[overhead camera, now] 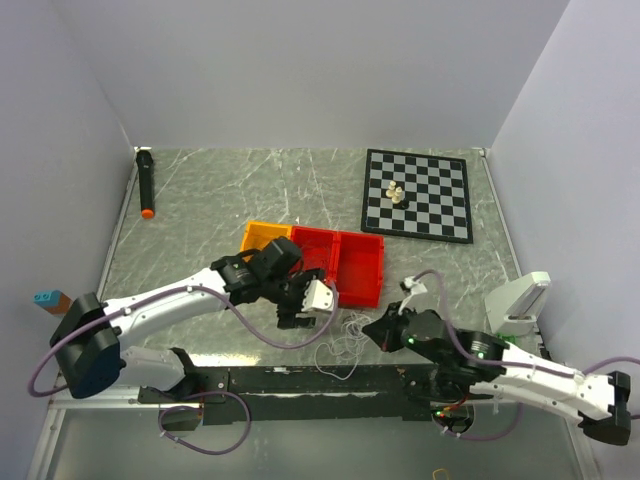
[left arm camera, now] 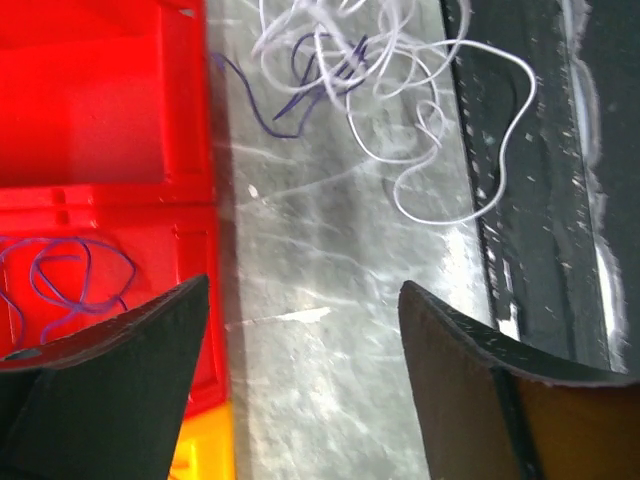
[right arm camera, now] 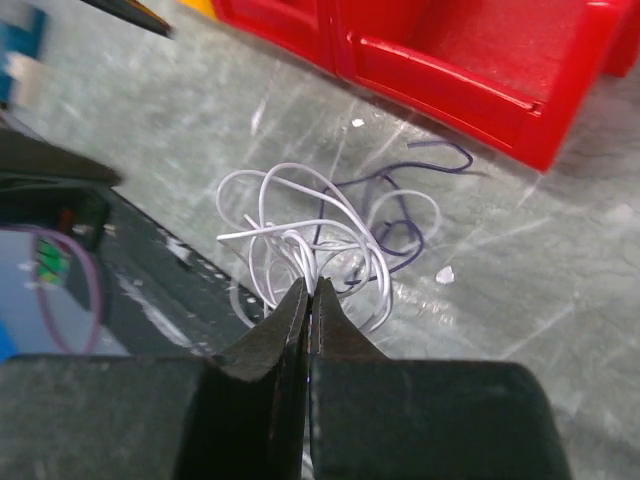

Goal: Untangle the cables

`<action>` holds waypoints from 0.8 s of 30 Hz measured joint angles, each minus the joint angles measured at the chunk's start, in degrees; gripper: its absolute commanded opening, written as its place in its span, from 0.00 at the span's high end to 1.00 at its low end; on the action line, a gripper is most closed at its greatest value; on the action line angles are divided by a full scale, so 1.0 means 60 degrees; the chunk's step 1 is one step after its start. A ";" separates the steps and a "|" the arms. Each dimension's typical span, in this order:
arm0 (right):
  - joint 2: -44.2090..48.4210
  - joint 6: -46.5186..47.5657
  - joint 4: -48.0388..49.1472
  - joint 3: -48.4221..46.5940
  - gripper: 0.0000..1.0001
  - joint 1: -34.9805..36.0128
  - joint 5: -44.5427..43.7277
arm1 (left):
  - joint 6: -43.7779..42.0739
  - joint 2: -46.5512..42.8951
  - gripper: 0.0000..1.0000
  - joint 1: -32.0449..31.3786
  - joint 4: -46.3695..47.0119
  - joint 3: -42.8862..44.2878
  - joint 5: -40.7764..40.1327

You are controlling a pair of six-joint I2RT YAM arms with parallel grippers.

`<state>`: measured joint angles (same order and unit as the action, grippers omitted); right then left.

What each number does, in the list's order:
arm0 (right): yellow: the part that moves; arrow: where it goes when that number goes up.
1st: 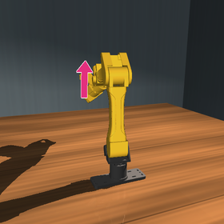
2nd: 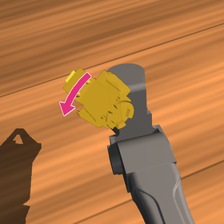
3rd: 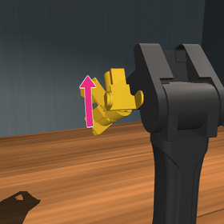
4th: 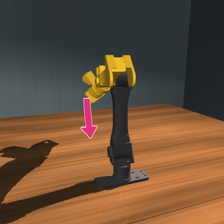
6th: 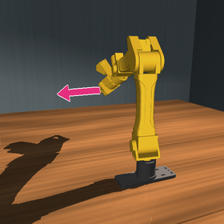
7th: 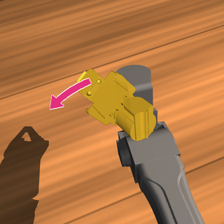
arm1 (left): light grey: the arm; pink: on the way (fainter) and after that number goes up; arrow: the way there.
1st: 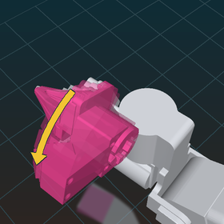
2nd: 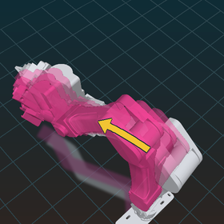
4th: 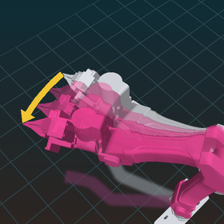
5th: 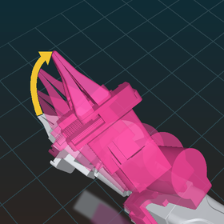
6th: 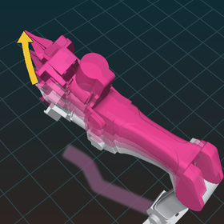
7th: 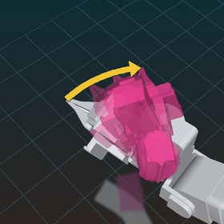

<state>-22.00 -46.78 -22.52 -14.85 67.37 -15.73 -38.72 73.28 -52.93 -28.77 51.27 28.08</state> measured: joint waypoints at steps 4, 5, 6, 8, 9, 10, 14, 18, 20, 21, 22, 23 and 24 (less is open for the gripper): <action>0.1446 -0.0401 -0.0969 -0.0007 1.00 0.0000 0.0018 | -0.0109 0.0525 0.32 -0.0018 0.0729 0.0047 -0.0033; 0.1716 -0.0452 -0.1104 -0.0007 1.00 0.0000 0.0117 | -0.0106 0.0634 0.33 -0.0018 0.0991 0.0047 -0.0073; 0.1927 -0.0481 -0.1177 -0.0007 1.00 0.0000 0.0251 | -0.0084 0.0714 0.35 -0.0015 0.1206 0.0047 -0.0098; 0.2280 -0.0484 -0.1224 -0.0007 1.00 0.0000 0.0554 | 0.0000 0.0805 0.35 -0.0018 0.1683 0.0047 -0.0146; 0.2390 -0.0484 -0.1235 -0.0007 1.00 0.0000 0.0656 | 0.0051 0.0823 0.34 -0.0018 0.1883 0.0047 -0.0149; 0.2459 -0.0484 -0.1257 -0.0007 1.00 0.0000 0.0758 | 0.0080 0.0841 0.32 -0.0018 0.2080 0.0047 -0.0149; 0.2514 -0.0474 -0.1596 -0.0062 1.00 0.0000 0.0841 | 0.0040 0.0903 0.25 -0.0040 0.2488 0.0036 0.0069; 0.2535 -0.0382 -0.1985 -0.0404 1.00 0.0000 0.0838 | -0.0397 0.1064 0.21 -0.0259 0.2477 -0.0044 0.0481; 0.2575 -0.0288 -0.1982 -0.0568 1.00 0.0000 0.0841 | -0.0601 0.1249 0.20 -0.0397 0.2452 -0.0073 0.0678; 0.2586 -0.0251 -0.1967 -0.0627 1.00 0.0000 0.0841 | -0.0663 0.1355 0.20 -0.0459 0.2455 -0.0080 0.0754; 0.2590 -0.0215 -0.1927 -0.0659 1.00 0.0000 0.0845 | -0.0714 0.1490 0.20 -0.0532 0.2470 -0.0080 0.0860; 0.2594 -0.0178 -0.1858 -0.0663 1.00 0.0000 0.0852 | -0.0739 0.1603 0.21 -0.0594 0.2506 -0.0084 0.0918; 0.2594 -0.0135 -0.1818 -0.0663 1.00 0.0000 0.0867 | -0.0758 0.1683 0.21 -0.0645 0.2579 -0.0098 0.0965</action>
<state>-6.44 -47.59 -33.43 -18.83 67.37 -10.52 -43.27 83.37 -56.80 -13.30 50.68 33.87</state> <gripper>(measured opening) 0.017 0.794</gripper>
